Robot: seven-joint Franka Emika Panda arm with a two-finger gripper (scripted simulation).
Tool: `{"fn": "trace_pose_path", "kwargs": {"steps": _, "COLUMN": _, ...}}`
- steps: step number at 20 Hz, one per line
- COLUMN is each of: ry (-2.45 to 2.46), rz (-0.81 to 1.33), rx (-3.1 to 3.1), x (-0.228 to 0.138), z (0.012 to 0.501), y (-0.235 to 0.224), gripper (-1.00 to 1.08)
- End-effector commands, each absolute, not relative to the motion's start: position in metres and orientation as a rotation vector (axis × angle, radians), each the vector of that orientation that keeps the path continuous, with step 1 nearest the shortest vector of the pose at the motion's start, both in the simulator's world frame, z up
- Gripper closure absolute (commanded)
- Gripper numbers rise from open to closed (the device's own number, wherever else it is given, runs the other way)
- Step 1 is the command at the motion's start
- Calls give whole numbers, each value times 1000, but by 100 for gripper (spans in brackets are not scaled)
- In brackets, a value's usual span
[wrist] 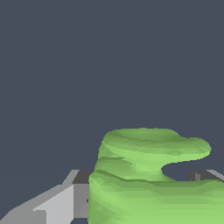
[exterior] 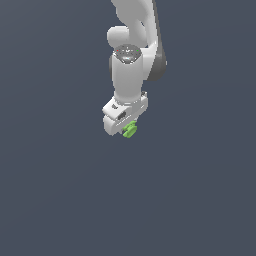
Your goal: Pick up the object and move it to a goal position.
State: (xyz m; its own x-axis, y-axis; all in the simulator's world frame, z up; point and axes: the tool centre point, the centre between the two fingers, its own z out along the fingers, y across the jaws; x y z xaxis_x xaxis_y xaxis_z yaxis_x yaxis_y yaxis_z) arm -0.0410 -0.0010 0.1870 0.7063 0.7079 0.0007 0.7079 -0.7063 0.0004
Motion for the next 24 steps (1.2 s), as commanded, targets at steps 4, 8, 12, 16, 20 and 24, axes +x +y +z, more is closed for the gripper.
{"fn": "trace_pose_path", "kwargs": {"steps": 4, "ry": 1206, "rz": 2, "rx": 2903, "x": -50, "z": 237, "y": -40, "gripper": 108}}
{"fn": "trace_pose_path", "kwargs": {"steps": 8, "ry": 1206, "rz": 2, "rx": 2903, "x": -54, "z": 267, "y": -64, "gripper": 108}}
{"fn": "trace_pose_path", "kwargs": {"steps": 12, "ry": 1205, "rz": 2, "rx": 2903, "x": -57, "z": 289, "y": -82, "gripper": 108}}
{"fn": "trace_pose_path", "kwargs": {"steps": 16, "ry": 1204, "rz": 1, "rx": 2902, "x": -58, "z": 303, "y": -93, "gripper": 108}}
{"fn": "trace_pose_path", "kwargs": {"steps": 20, "ry": 1204, "rz": 0, "rx": 2902, "x": -58, "z": 307, "y": -97, "gripper": 108}}
{"fn": "trace_pose_path", "kwargs": {"steps": 24, "ry": 1204, "rz": 0, "rx": 2902, "x": -57, "z": 305, "y": -95, "gripper": 108}}
